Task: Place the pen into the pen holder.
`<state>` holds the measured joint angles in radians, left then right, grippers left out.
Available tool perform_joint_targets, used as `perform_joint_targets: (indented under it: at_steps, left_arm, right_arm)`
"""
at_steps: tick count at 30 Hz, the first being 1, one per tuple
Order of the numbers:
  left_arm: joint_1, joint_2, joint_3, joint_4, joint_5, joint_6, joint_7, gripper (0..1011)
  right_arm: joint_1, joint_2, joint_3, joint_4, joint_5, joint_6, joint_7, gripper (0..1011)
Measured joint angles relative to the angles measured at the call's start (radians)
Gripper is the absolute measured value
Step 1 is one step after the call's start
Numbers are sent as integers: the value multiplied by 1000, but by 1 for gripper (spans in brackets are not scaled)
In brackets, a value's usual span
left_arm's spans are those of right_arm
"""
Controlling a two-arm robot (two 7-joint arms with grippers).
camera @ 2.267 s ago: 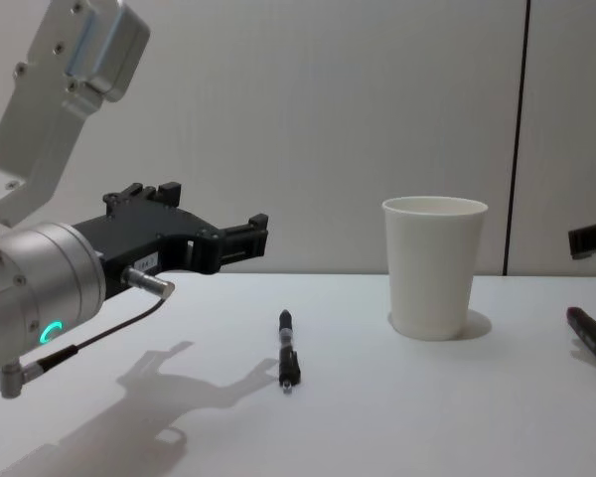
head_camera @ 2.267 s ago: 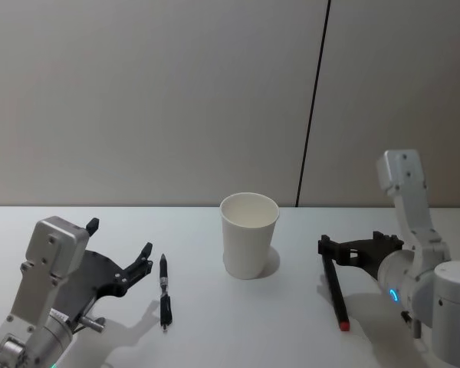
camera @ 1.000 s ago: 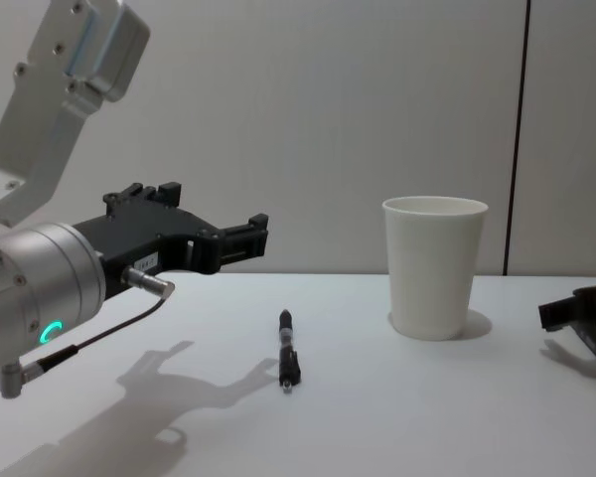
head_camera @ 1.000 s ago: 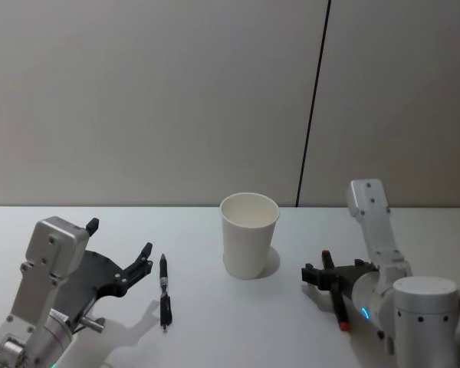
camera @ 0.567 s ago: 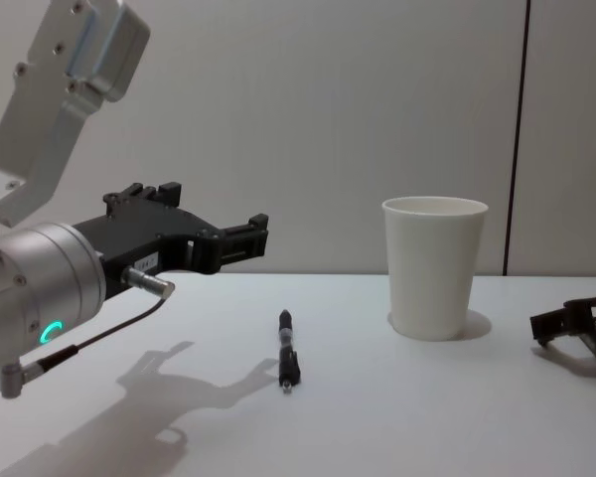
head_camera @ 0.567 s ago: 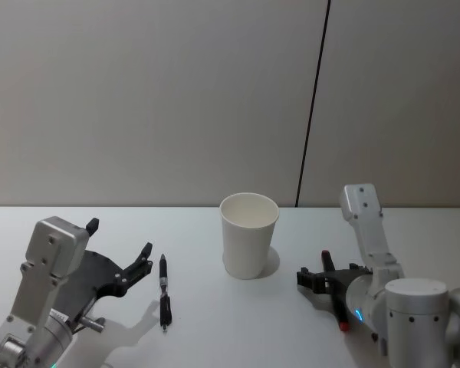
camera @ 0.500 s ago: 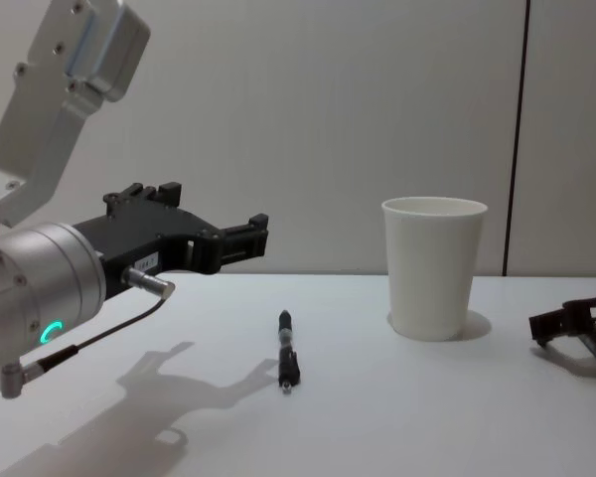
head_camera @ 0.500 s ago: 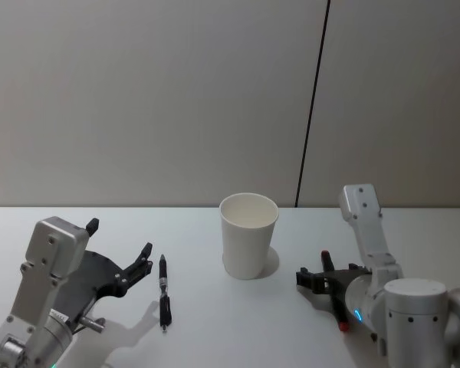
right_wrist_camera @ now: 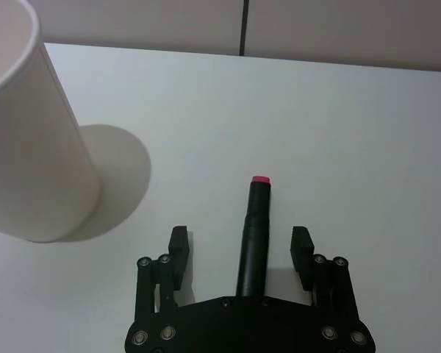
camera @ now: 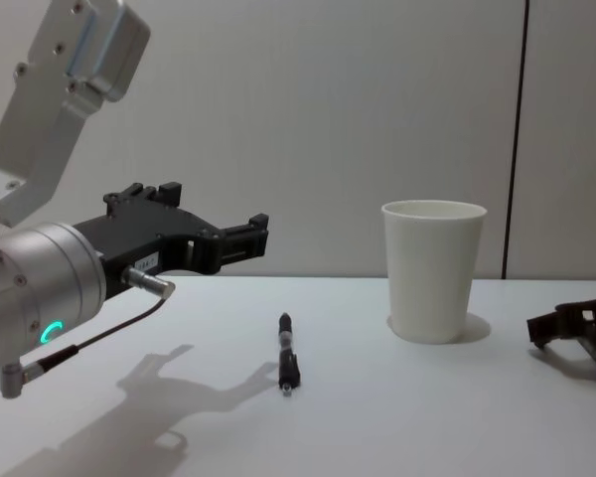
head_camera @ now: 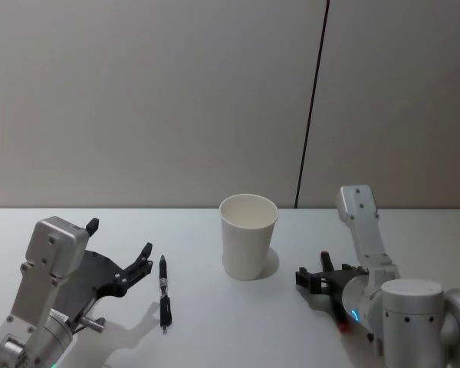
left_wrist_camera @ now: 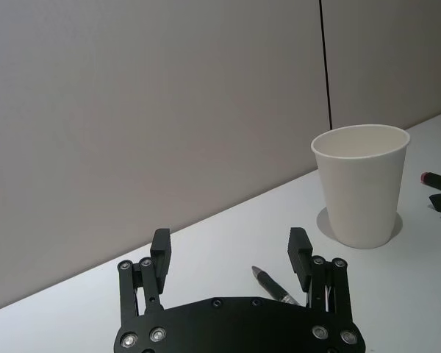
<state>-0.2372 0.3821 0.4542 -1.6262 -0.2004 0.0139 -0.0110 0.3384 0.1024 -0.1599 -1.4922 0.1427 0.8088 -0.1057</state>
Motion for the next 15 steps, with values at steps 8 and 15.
perform_joint_targets:
  at_steps: [8, 15]
  left_arm:
    - [0, 0, 0, 0, 0, 0, 0, 1001]
    - [0, 0, 0, 0, 0, 0, 0, 1002]
  right_arm:
    - [2, -1, 0, 5, -1, -1, 2, 776]
    - [3, -2, 0, 9, -2, -1, 2, 722]
